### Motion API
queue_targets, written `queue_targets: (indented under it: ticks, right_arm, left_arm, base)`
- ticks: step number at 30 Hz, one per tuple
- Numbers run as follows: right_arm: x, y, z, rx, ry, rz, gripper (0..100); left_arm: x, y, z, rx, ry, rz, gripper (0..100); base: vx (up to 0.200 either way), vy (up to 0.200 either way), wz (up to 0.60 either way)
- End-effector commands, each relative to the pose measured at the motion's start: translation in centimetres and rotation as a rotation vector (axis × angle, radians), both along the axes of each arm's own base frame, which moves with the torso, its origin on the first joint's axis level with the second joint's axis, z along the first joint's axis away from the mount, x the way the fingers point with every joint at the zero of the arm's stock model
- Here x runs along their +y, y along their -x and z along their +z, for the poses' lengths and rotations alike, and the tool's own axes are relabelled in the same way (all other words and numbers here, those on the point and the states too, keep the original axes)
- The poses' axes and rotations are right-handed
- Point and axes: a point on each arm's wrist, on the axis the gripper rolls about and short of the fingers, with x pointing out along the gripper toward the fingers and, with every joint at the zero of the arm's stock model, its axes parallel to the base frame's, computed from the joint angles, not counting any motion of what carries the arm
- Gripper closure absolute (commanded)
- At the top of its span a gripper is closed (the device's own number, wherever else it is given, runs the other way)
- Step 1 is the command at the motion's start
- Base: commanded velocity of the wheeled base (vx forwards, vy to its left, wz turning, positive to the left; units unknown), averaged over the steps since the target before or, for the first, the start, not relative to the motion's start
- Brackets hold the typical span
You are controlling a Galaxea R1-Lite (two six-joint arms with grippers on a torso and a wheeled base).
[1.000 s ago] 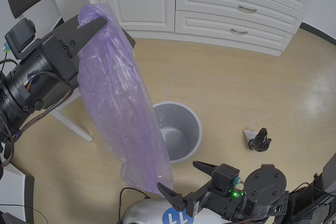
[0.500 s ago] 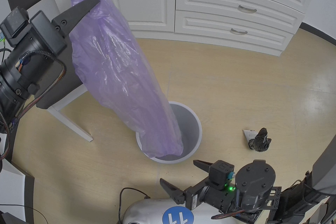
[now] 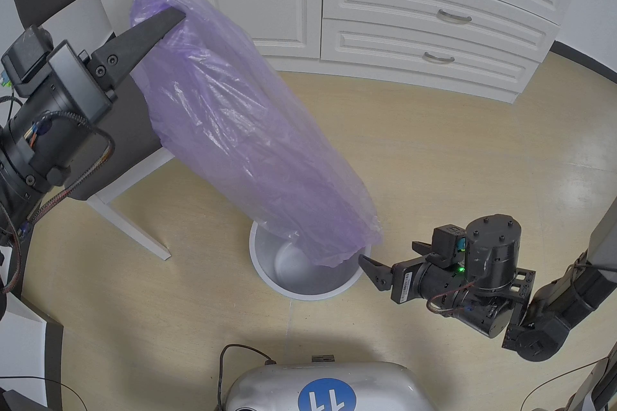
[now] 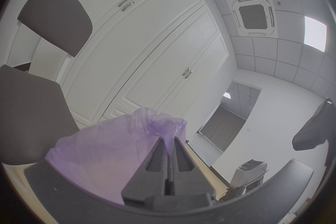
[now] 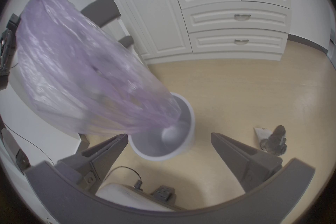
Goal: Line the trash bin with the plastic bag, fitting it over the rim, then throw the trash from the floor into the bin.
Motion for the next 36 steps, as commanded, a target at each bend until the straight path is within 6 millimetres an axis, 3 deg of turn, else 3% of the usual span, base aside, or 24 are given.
queue_targets:
  ticks: [1, 5, 12, 19, 30, 36]
  right_arm:
    - [-2.0, -0.9, 1.7, 0.01, -0.005, -0.044, 0]
    - [-4.7, -2.8, 3.1, 0.05, -0.011, -0.091, 0]
    - [-5.8, -5.0, 2.6, 0.074, -0.036, -0.154, 0]
    - [-5.3, -6.2, 1.1, 0.11, -0.04, -0.162, 0]
    - [-5.0, -7.2, 1.6, 0.1, -0.102, -0.189, 0]
    - [-3.5, -7.3, 1.2, 0.113, -0.157, -0.165, 0]
  left_arm:
    - [0.3, -0.3, -0.1, 0.006, -0.003, 0.012, 100]
    - [0.3, -0.4, -0.2, 0.007, -0.004, 0.012, 100]
    - [0.3, -0.3, -0.2, 0.006, -0.005, 0.012, 100]
    - [0.2, -0.4, -0.3, 0.01, -0.008, 0.009, 100]
    - [0.1, -0.5, -0.4, 0.014, -0.01, 0.009, 100]
    - [0.1, -0.6, -0.5, 0.017, -0.011, 0.009, 100]
  base:
    - [0.0, 0.0, 0.0]
    - [0.0, 0.0, 0.0]
    - [0.0, 0.0, 0.0]
    - [0.0, 0.0, 0.0]
    - [0.0, 0.0, 0.0]
    - [0.0, 0.0, 0.0]
